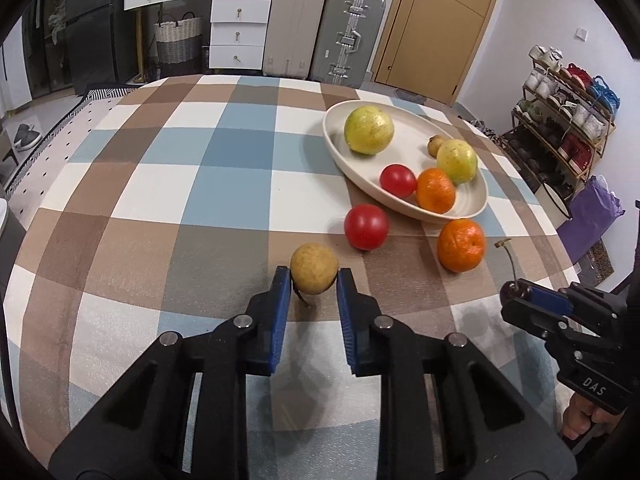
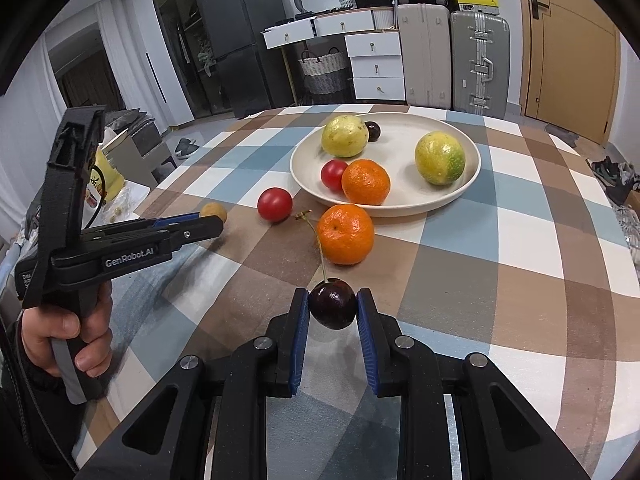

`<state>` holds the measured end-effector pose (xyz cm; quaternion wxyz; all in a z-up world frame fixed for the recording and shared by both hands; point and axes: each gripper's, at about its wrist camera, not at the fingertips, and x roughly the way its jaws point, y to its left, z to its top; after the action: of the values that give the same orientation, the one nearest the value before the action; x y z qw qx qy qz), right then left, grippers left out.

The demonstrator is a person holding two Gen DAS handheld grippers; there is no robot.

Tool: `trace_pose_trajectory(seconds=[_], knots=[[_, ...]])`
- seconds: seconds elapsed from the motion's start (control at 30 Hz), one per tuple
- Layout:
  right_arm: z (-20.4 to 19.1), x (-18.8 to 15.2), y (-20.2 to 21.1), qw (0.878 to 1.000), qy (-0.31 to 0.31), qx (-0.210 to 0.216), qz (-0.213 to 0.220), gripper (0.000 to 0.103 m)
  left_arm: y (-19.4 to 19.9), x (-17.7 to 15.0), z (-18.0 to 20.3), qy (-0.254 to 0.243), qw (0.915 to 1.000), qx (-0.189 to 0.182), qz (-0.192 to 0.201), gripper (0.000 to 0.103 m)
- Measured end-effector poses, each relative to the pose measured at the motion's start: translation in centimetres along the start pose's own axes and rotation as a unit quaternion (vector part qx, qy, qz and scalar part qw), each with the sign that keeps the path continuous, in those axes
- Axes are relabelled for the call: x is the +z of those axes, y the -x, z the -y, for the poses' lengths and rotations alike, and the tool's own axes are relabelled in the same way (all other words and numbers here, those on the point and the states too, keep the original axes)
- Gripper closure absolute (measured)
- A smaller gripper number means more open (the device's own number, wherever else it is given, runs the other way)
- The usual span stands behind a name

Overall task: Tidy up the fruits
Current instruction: 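Carry the cherry and brown fruit over the plate and release them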

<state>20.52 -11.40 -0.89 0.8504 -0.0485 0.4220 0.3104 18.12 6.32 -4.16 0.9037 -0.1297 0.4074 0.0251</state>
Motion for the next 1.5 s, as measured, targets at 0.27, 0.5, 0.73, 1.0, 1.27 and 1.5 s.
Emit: trace_pose_trajectory(seconds=[0.27,0.5,0.73,1.0,1.27,1.5], knots=[[0.8,1.0,1.4,1.0,-0.007,-0.01,0.02,0.079,1.8,0.6,1.7,-0.016,0.9995,-0.021,0.02,0.082],[2.0,2.4,2.8,0.999,-0.013,-0.021,0.039,0.079,2.6,1.8,3.0,-0.028,0.9985,-0.033,0.034,0.082],[3.0,3.6,3.4,0.998,-0.017,-0.025,0.054,0.079,3.1,3.0,4.2,-0.04,0.9974,-0.038,0.046,0.082],[3.6,5.0,3.1,0.997,-0.023,-0.02,0.064,0.079,2.9,4.8,5.4,-0.051,0.9961,-0.045,0.057,0.082],[4.6,6.3,1.6,0.997,-0.044,-0.015,0.067,0.079,1.4,6.5,6.6,-0.064,0.9952,-0.049,0.056,0.082],[5.5,7.1,0.6,0.996,-0.063,-0.007,0.067,0.079,0.0,7.6,7.3,-0.073,0.9944,-0.053,0.055,0.082]])
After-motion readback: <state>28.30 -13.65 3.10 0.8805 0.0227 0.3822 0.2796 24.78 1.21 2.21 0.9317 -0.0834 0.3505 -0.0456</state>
